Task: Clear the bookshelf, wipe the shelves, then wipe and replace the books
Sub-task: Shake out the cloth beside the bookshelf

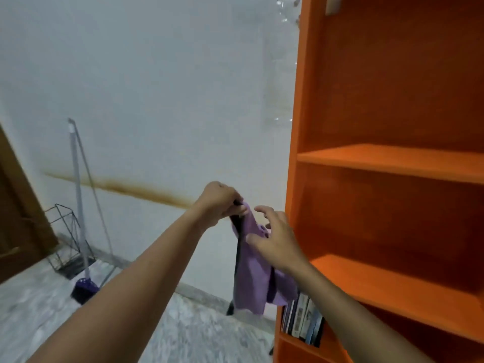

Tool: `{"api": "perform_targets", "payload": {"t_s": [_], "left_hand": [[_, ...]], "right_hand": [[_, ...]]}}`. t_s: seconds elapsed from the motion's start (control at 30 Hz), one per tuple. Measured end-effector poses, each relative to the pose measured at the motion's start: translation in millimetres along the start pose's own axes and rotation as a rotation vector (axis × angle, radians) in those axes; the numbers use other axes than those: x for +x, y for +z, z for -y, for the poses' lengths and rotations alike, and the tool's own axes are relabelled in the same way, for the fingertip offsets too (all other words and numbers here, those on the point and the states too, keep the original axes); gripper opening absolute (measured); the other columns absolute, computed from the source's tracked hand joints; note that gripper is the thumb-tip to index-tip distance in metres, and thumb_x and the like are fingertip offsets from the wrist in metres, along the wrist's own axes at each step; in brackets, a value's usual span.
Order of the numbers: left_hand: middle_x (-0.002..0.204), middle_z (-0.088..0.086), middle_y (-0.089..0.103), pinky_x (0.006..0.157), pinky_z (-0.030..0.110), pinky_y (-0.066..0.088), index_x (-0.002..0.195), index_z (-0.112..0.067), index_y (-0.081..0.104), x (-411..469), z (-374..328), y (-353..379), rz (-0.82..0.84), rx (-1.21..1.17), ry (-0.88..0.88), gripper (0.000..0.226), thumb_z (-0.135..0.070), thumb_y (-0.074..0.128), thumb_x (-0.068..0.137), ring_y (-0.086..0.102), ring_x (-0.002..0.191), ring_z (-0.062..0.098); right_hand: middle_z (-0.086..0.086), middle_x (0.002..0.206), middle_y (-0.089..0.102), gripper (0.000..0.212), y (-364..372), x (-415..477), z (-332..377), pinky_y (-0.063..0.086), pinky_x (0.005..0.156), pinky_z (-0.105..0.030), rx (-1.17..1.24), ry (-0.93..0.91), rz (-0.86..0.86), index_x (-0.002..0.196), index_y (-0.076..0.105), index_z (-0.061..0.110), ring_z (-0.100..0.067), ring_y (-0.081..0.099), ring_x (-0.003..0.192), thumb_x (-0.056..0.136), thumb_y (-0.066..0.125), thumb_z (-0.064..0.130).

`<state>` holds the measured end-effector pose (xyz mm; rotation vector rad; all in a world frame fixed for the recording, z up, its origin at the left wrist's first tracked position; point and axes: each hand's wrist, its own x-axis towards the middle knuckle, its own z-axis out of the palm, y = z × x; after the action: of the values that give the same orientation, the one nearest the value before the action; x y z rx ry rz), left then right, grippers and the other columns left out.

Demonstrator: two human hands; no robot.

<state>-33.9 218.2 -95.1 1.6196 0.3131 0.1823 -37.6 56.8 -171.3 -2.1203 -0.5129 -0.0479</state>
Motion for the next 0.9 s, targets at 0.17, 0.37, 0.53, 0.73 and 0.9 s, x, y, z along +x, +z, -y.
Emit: {"api": "perform_targets", "payload": {"t_s": [0.17, 0.37, 0.53, 0.73, 0.9], "left_hand": [[0.083, 0.027, 0.064, 0.060, 0.031, 0.063, 0.086, 0.007, 0.061, -30.2, -156.8, -3.9, -0.018, -0.084, 0.065, 0.012, 0.015, 0.052, 0.090, 0.072, 0.066, 0.034], [0.087, 0.016, 0.075, 0.057, 0.024, 0.060, 0.101, 0.001, 0.073, -52.0, -280.3, -18.6, -0.013, 0.048, 0.240, 0.018, 0.004, 0.058, 0.091, 0.074, 0.067, 0.021], [0.097, 0.012, 0.079, 0.078, 0.029, 0.063, 0.104, -0.006, 0.077, -34.6, -325.0, -36.9, -0.048, 0.049, 0.372, 0.025, 0.002, 0.059, 0.089, 0.077, 0.091, 0.022], [0.106, 0.012, 0.077, 0.081, 0.028, 0.062, 0.109, -0.010, 0.075, 39.3, -334.4, -58.7, 0.026, 0.097, 0.448, 0.034, 0.010, 0.059, 0.086, 0.076, 0.090, 0.020], [0.091, 0.003, 0.079, 0.086, 0.029, 0.061, 0.098, -0.016, 0.080, 135.7, -334.1, -62.1, -0.006, 0.172, 0.687, 0.022, -0.008, 0.082, 0.078, 0.075, 0.090, 0.015]], "right_hand": [[0.014, 0.110, 0.052, 0.039, -55.0, 13.4, 133.2, 0.049, 0.073, -0.021, 0.095, -0.087, -0.158, 0.113, 0.051, 0.035, -0.005, 0.058, 0.096, 0.078, 0.069, 0.035], [0.012, 0.088, 0.066, 0.004, -118.9, 67.1, 229.4, 0.054, 0.065, -0.025, 0.255, -0.169, -0.156, 0.104, 0.060, 0.026, -0.009, 0.065, 0.081, 0.101, 0.057, 0.025], [0.007, 0.091, 0.067, 0.021, -146.2, 119.6, 277.3, 0.050, 0.061, -0.031, 0.242, -0.167, -0.239, 0.102, 0.056, 0.025, -0.016, 0.064, 0.081, 0.090, 0.073, 0.033], [-0.003, 0.082, 0.067, 0.007, -139.9, 194.5, 272.9, 0.042, 0.056, -0.028, 0.182, -0.132, -0.417, 0.088, 0.056, 0.017, -0.021, 0.060, 0.072, 0.091, 0.060, 0.012], [-0.010, 0.093, 0.060, 0.009, -138.4, 266.9, 267.5, 0.046, 0.068, -0.035, 0.555, -0.091, -0.407, 0.096, 0.054, 0.014, -0.020, 0.057, 0.083, 0.100, 0.046, 0.012]]}}
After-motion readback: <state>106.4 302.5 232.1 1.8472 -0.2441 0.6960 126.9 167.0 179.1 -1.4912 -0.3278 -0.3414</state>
